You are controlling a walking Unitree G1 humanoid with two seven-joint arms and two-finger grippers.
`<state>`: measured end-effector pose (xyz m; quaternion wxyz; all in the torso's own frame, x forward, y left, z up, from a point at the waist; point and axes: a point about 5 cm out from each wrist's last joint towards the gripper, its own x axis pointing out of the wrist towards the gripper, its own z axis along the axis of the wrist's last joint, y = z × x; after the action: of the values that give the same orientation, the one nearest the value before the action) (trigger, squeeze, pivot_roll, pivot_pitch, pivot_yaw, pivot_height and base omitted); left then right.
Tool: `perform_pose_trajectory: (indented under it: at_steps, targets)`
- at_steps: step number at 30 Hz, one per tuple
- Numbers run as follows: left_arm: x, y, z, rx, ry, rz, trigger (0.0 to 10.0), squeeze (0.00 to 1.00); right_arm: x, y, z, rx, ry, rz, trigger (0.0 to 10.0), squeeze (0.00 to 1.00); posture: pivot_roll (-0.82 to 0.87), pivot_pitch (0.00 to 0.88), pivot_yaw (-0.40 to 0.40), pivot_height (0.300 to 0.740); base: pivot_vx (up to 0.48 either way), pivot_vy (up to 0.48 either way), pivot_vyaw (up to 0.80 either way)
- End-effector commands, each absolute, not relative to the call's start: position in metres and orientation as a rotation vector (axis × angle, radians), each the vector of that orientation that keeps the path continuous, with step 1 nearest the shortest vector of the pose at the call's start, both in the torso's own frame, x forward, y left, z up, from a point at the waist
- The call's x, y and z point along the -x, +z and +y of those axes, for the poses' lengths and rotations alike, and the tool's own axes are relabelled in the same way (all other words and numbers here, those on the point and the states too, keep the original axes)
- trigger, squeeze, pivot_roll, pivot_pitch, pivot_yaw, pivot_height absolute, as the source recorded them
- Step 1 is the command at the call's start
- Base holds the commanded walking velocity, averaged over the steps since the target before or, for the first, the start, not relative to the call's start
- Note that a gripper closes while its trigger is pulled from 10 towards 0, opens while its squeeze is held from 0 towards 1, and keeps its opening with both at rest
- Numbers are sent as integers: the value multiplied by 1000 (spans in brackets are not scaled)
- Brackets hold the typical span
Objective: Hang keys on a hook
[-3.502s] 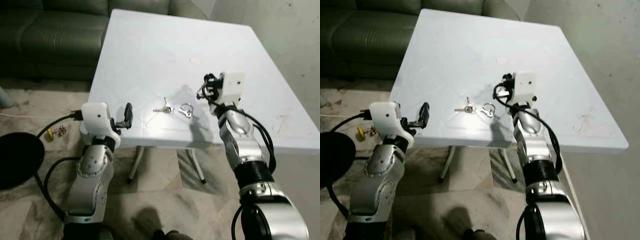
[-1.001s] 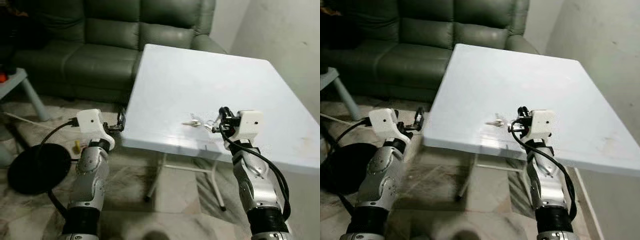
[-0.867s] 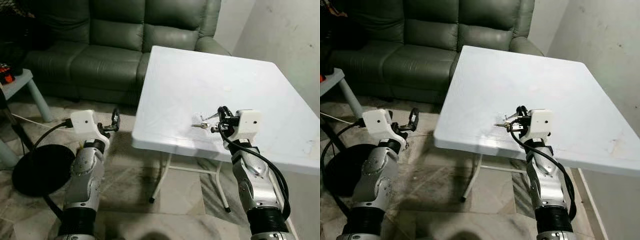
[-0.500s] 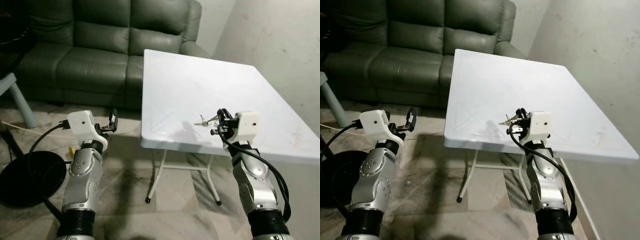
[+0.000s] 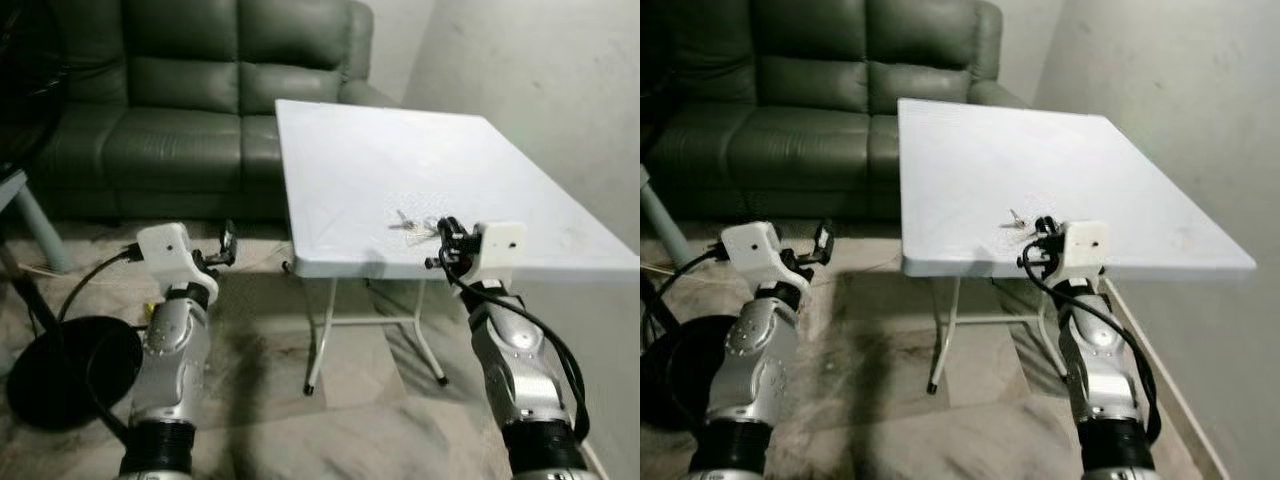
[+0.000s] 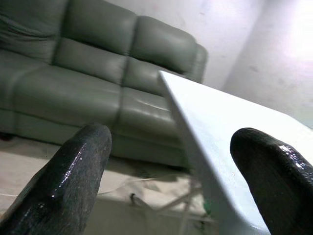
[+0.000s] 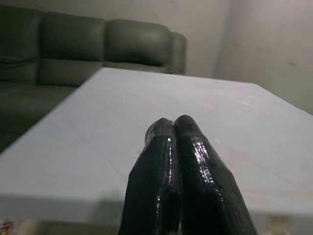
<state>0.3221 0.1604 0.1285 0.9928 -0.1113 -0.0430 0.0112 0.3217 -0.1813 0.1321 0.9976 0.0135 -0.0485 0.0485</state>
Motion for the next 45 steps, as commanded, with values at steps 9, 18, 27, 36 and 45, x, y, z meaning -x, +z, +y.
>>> perform_pose_trajectory:
  at_steps: [9,18,27,36,45]
  targets:
    - [-329,135,155,205,-21,-93,10000,0,-319,132,-187,-26,87,-81,10000,0,33,0,-102,740,0,0,-640]
    - [-333,135,148,202,-61,-79,10000,0,-320,132,-186,-28,90,-80,10000,0,30,0,-94,740,0,0,-642]
    - [-335,140,154,201,-62,-93,10000,0,-322,135,-183,-29,93,-91,10000,0,28,3,-77,740,0,0,-643]
    - [-337,146,171,185,-26,-101,10000,0,-326,137,-178,-39,89,-107,10000,0,42,0,-51,740,0,0,-642]
    - [-337,153,182,170,-1,-118,10000,0,-331,142,-180,-41,70,-131,10000,0,52,0,-28,740,0,0,-644]
